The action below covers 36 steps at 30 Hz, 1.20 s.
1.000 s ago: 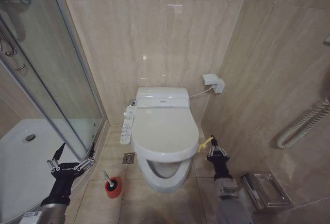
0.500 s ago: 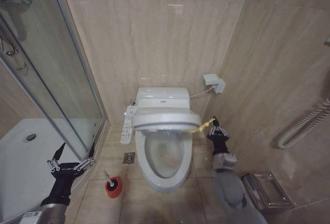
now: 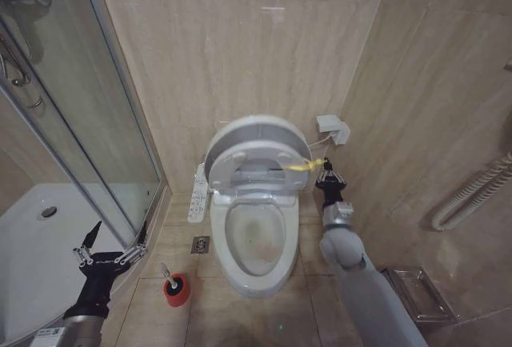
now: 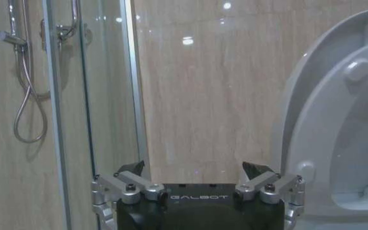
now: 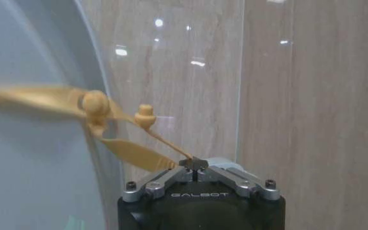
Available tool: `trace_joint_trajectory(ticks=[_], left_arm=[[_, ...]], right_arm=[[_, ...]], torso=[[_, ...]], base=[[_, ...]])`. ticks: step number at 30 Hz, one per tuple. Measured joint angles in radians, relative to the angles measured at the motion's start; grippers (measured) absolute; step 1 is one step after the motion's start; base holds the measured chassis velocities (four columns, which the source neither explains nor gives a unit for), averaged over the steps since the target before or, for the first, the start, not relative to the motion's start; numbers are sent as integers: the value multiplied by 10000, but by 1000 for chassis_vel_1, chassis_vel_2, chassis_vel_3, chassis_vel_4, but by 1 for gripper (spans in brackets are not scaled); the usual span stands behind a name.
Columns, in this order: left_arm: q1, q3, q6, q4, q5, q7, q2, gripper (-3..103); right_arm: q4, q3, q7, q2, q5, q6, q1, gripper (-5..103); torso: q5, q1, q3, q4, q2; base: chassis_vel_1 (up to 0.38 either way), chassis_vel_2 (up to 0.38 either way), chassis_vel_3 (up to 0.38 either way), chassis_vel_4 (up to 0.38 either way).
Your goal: Open the toilet lid, clean the toilet bowl with a toilet brush, close the toilet lid, and flush.
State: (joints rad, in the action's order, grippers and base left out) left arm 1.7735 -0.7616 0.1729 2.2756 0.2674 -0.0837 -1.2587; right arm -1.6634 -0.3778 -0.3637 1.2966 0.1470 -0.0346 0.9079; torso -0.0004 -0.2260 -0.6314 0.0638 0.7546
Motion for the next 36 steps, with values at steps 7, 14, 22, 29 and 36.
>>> trace_joint_trajectory(ticks=[7,14,22,29,36], left_arm=[[0,0,0,0,0,0,0,100],[0,0,0,0,0,0,0,100],[0,0,0,0,0,0,0,100],[0,0,0,0,0,0,0,100],[0,0,0,0,0,0,0,100]], right_arm=[[1726,393,-24,4,76,16,-1916,0],[2895,766,-43,-28,-47,5,-3031,0],[3547,1037,-110,-27,-47,23,-3726,0],[3903,1267,-164,63,-44,102,-4211,0],[4089,1348,-267,214,-41,121,-4586,0]], torso=[[1,-1,-2,2,-1],[4,-2,-3,3,-2],[4,-2,-2,5,-2],[5,-2,-2,6,-2],[5,-2,-2,3,-3]], base=[[0,0,0,0],[0,0,0,0],[0,0,0,0],[0,0,0,0],[0,0,0,0]])
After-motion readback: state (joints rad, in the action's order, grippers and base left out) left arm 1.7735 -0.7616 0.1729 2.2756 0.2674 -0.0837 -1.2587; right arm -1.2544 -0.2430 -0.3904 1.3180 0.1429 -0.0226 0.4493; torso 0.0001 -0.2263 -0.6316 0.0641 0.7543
